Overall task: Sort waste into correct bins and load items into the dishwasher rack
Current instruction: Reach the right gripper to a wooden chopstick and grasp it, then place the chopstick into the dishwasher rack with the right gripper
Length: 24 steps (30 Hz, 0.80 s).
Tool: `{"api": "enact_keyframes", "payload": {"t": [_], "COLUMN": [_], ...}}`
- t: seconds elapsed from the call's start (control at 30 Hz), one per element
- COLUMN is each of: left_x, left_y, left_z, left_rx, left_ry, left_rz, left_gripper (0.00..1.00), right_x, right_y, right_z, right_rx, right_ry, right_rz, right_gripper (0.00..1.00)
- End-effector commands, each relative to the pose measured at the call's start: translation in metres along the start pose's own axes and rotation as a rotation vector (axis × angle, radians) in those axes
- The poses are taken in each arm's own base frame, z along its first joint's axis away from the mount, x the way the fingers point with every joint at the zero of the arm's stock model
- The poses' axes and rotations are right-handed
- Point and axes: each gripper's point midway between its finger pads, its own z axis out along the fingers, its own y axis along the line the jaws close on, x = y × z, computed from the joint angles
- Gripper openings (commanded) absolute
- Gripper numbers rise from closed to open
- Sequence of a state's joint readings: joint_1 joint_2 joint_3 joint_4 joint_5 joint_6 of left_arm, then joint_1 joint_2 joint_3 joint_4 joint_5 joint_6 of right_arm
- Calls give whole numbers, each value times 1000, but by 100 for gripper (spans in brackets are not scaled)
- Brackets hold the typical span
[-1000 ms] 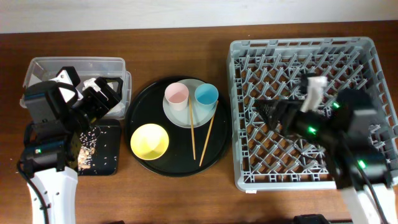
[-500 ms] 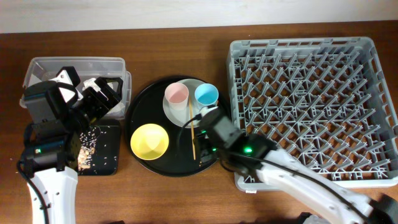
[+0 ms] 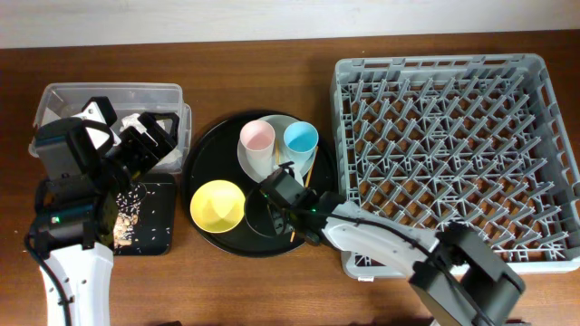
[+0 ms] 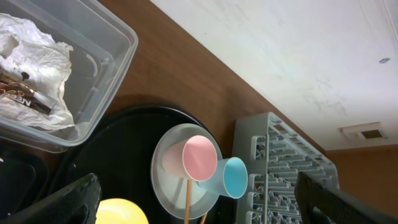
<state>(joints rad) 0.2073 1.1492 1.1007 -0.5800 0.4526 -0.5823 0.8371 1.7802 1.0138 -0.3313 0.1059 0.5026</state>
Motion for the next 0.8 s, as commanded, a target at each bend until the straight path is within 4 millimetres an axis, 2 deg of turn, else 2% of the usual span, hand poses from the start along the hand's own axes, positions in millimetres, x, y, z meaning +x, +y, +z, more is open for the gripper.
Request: {"api": "enact_keyframes", "payload": {"t": [0.0, 0.13, 0.2, 0.27, 0.3, 0.37, 0.53, 0.63, 0.67, 0.77], "left_x": [-6, -6, -6, -6, -6, -6, -6, -6, -6, -6], "left_y": [-3, -3, -3, -3, -3, -3, -3, -3, -3, -3], "left_z": [-4, -4, -4, -4, -4, -4, -4, -4, -4, -4], "left_rx": [4, 3, 4, 3, 4, 4, 4, 4, 3, 4], "left_ry": [-21, -21, -21, -21, -21, -21, -21, -21, -21, -21], "left_rz": [30, 30, 30, 30, 30, 30, 30, 30, 30, 30], "left_gripper": [99, 99, 99, 99, 99, 99, 99, 99, 99, 99], "right_x": [-2, -4, -10, -21, -30, -39, -62, -74, -75, -66], "right_y": [6, 6, 9, 13, 14, 13, -3, -29, -49, -94], "right_z": [1, -1, -8, -23, -36, -53, -100, -134, -146, -162], "right_rx": [-12, -15, -25, -40, -42, -42, -21, -13, 15, 98], "right_ry": [-4, -10, -30, -58, -86, -119, -231, -291, -295, -267], "right_rz": [6, 7, 10, 13, 17, 23, 98, 159, 195, 252], "right_gripper": [24, 15, 11, 7, 4, 4, 4, 4, 4, 4]}}
